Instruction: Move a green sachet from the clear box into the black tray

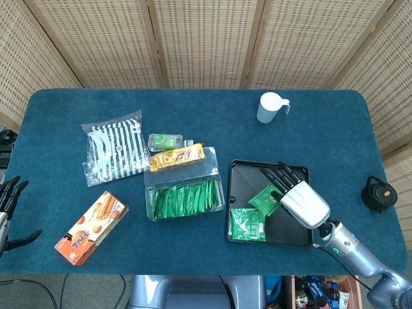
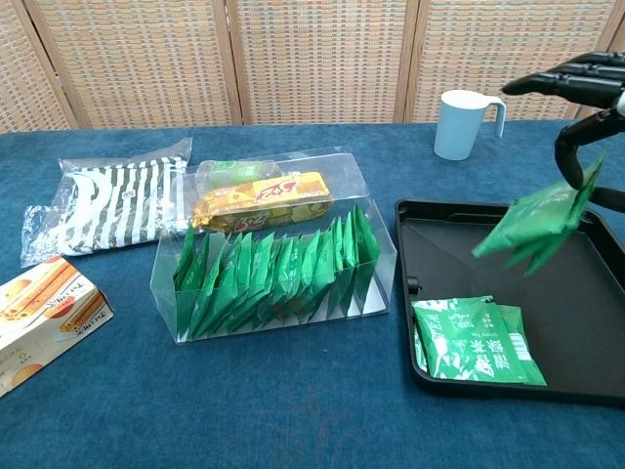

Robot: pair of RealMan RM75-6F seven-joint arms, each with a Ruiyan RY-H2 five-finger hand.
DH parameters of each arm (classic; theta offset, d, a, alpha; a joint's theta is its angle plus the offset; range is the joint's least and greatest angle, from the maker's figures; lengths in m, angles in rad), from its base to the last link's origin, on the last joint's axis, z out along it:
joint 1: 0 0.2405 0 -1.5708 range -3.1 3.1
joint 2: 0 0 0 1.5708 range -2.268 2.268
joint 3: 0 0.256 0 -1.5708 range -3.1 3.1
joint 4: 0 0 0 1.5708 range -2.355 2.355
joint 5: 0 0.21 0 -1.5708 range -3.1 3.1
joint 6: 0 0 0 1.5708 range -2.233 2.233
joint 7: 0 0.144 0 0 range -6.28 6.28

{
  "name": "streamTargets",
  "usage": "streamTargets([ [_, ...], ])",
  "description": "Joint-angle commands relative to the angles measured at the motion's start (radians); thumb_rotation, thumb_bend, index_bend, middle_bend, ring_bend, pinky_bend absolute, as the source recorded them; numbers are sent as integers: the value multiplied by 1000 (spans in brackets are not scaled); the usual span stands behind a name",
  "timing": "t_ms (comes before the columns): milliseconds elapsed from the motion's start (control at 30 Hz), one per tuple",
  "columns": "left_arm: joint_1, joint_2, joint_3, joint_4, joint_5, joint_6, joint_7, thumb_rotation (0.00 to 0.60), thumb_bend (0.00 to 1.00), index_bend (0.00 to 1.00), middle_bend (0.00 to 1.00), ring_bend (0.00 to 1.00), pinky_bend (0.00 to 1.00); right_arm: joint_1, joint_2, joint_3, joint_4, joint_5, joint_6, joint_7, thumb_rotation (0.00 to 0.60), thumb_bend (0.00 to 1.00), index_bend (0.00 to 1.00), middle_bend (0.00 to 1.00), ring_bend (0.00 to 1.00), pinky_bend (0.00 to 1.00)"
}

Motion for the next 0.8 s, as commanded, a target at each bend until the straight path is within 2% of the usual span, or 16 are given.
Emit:
streamTargets([
  [33, -1, 0, -1, 1, -3, -2, -1, 600, 95, 0, 0, 0, 0, -52, -3, 39, -30, 92, 13, -104, 600, 110, 77, 0, 16, 111],
  [67, -2, 0, -2, 2, -4, -4, -2, 600, 95, 0, 0, 0, 0, -72, -2, 57, -49, 120, 35, -123, 600, 44, 19, 0, 10, 107],
  [100, -2, 0, -2, 3, -6, -6, -2, 600, 95, 0, 0, 0, 0, -91, 1, 70, -67, 141, 60, -125, 600, 20, 3, 0, 6, 101],
  [267, -3, -1, -4, 4, -10, -8, -3, 600, 95, 0, 0, 0, 0, -163, 25, 100, -148, 190, 153, -71, 600, 0, 0, 0, 0, 49],
  [367, -1, -2, -3, 3, -3, 1, 2, 600, 95, 0, 0, 0, 0, -213, 42, 95, -216, 201, 199, -41, 600, 0, 0, 0, 0, 5],
  [500, 2, -3, -3, 5, 16, 20, 6, 600, 95, 0, 0, 0, 0, -293, -1, 71, -241, 181, 289, -54, 600, 0, 0, 0, 0, 0],
  [600, 11, -4, -5, 9, 29, 47, 8, 600, 95, 0, 0, 0, 0, -342, -29, 46, -254, 193, 306, -44, 600, 0, 0, 0, 0, 0],
  [800, 23, -16, -9, 17, 34, 75, 30, 600, 94, 0, 0, 0, 0, -390, -30, 29, -248, 200, 306, -49, 600, 0, 0, 0, 0, 0],
])
